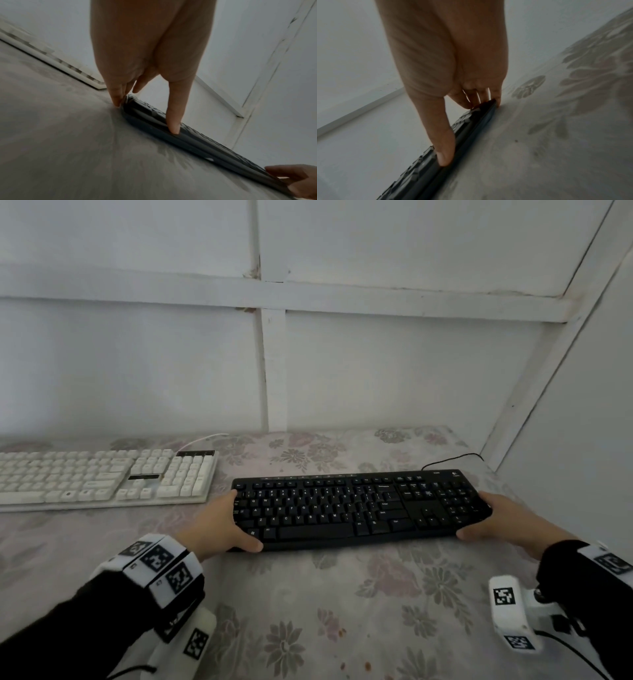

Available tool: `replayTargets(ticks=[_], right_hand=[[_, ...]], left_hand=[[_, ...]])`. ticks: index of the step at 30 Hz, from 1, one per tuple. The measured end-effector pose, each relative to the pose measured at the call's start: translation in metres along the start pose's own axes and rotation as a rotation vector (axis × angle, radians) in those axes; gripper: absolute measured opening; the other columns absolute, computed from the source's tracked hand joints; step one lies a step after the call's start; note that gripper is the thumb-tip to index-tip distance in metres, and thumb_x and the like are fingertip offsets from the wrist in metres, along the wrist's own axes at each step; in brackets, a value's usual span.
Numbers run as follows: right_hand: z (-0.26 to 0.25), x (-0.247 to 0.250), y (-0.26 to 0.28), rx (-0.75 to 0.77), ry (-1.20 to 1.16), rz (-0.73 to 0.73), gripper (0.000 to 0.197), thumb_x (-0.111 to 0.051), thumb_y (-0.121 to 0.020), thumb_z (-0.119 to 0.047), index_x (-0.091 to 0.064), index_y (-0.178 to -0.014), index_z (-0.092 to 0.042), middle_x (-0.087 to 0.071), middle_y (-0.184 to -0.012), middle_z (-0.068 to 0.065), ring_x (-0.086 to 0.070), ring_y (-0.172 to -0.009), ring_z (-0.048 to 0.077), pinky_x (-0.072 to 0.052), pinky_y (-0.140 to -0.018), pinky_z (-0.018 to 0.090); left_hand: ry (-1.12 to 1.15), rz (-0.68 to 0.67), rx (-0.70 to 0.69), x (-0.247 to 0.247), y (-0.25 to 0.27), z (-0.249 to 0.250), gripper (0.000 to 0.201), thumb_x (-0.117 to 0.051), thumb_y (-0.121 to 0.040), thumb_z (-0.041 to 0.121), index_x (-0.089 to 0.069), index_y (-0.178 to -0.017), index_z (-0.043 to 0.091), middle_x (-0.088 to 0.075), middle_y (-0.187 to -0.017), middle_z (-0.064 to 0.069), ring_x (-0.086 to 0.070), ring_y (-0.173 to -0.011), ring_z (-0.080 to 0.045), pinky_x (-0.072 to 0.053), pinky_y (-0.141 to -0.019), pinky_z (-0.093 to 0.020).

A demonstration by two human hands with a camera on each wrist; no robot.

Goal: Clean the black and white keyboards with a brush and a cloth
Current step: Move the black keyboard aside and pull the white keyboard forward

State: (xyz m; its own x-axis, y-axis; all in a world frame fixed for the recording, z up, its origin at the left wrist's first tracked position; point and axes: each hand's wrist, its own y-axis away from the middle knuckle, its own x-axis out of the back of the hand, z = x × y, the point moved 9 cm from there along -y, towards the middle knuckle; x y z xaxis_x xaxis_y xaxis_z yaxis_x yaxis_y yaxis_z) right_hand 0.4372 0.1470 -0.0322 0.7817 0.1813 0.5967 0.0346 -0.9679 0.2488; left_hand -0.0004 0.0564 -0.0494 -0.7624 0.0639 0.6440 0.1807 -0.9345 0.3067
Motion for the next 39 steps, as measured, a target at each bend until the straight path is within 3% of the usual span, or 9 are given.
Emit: replayTargets(ticks=[3, 10, 14, 18, 23, 28, 33, 36, 39], right_hand=[[-0.003, 0.002, -0.017, -0.002, 0.028, -0.004, 0.052, -0.08, -0.064, 0.008, -0.062, -0.11, -0.006, -0.067, -0.097, 0.004, -0.059, -0.082, 0.009, -0.042, -0.063, 0.019], [-0.01, 0.007, -0.056, -0.011, 0.031, -0.014, 0.061, -0.083, -0.062, 0.004, -0.059, -0.117, -0.005, -0.066, -0.11, 0.011, -0.06, -0.09, 0.015, -0.043, -0.067, 0.02], [-0.017, 0.009, -0.074, 0.005, 0.048, 0.0, 0.077, -0.087, -0.044, -0.013, -0.059, -0.116, -0.006, -0.065, -0.109, 0.011, -0.06, -0.094, 0.021, -0.043, -0.068, 0.024], [-0.019, 0.012, -0.088, 0.005, 0.072, 0.021, 0.059, -0.085, -0.061, 0.0, -0.059, -0.115, -0.004, -0.066, -0.108, 0.013, -0.06, -0.097, 0.026, -0.044, -0.073, 0.027], [-0.018, 0.015, -0.099, 0.007, 0.092, 0.03, 0.056, -0.084, -0.062, 0.0, -0.06, -0.112, -0.004, -0.067, -0.106, 0.013, -0.061, -0.098, 0.027, -0.043, -0.081, 0.03], [-0.019, 0.014, -0.1, -0.011, 0.106, 0.033, 0.056, -0.085, -0.061, -0.001, -0.06, -0.111, -0.005, -0.067, -0.106, 0.012, -0.061, -0.1, 0.028, -0.045, -0.087, 0.033], [-0.035, 0.009, -0.086, 0.014, 0.109, 0.116, 0.061, -0.084, -0.049, -0.004, -0.062, -0.106, 0.003, -0.065, -0.1, 0.017, -0.061, -0.096, 0.032, -0.042, -0.067, 0.026], [-0.05, 0.002, -0.073, 0.063, 0.189, 0.217, 0.053, -0.075, -0.076, -0.004, -0.054, -0.123, 0.007, -0.057, -0.119, 0.019, -0.054, -0.11, 0.031, -0.039, -0.08, 0.029], [-0.066, -0.025, -0.063, 0.125, 0.226, 0.179, 0.059, -0.07, -0.084, -0.016, -0.046, -0.135, 0.001, -0.046, -0.141, 0.016, -0.047, -0.123, 0.027, -0.036, -0.097, 0.031]], left_hand=[[0.029, -0.02, -0.04, 0.001, -0.01, 0.011, 0.071, -0.085, -0.063, 0.005, -0.039, -0.114, 0.026, -0.055, -0.103, 0.011, -0.053, -0.108, -0.017, -0.042, -0.093, -0.03], [0.056, -0.006, -0.048, 0.006, -0.039, 0.023, 0.071, -0.086, -0.063, 0.006, -0.044, -0.118, 0.026, -0.058, -0.105, 0.011, -0.055, -0.107, -0.017, -0.043, -0.094, -0.031], [0.047, -0.005, -0.055, 0.008, -0.051, 0.033, 0.066, -0.081, -0.072, 0.006, -0.039, -0.12, 0.025, -0.05, -0.092, 0.018, -0.051, -0.096, -0.012, -0.038, -0.085, -0.024], [0.015, -0.018, -0.05, 0.008, -0.062, 0.038, 0.079, -0.081, -0.073, 0.008, -0.037, -0.139, 0.013, -0.056, -0.112, 0.007, -0.051, -0.109, -0.016, -0.04, -0.092, -0.026], [0.024, -0.041, -0.048, 0.006, -0.074, 0.039, 0.072, -0.079, -0.074, 0.006, -0.041, -0.135, 0.013, -0.056, -0.117, 0.001, -0.052, -0.106, -0.015, -0.039, -0.089, -0.026], [-0.07, -0.043, -0.062, 0.006, -0.074, 0.041, 0.082, -0.079, -0.076, 0.019, -0.032, -0.143, 0.012, -0.05, -0.135, -0.003, -0.047, -0.124, -0.02, -0.039, -0.102, -0.032], [-0.052, 0.007, -0.097, 0.01, -0.067, 0.04, 0.061, -0.077, -0.078, 0.015, -0.042, -0.128, 0.02, -0.055, -0.127, 0.002, -0.052, -0.112, -0.014, -0.041, -0.097, -0.028], [0.046, 0.045, -0.113, 0.016, -0.055, 0.037, 0.069, -0.073, -0.082, 0.012, -0.037, -0.141, 0.02, -0.05, -0.137, -0.001, -0.048, -0.12, -0.014, -0.039, -0.098, -0.027], [-0.013, 0.085, -0.109, 0.025, -0.039, 0.024, 0.074, -0.069, -0.086, 0.021, -0.028, -0.147, 0.021, -0.04, -0.146, -0.004, -0.038, -0.135, -0.02, -0.036, -0.104, -0.032]])
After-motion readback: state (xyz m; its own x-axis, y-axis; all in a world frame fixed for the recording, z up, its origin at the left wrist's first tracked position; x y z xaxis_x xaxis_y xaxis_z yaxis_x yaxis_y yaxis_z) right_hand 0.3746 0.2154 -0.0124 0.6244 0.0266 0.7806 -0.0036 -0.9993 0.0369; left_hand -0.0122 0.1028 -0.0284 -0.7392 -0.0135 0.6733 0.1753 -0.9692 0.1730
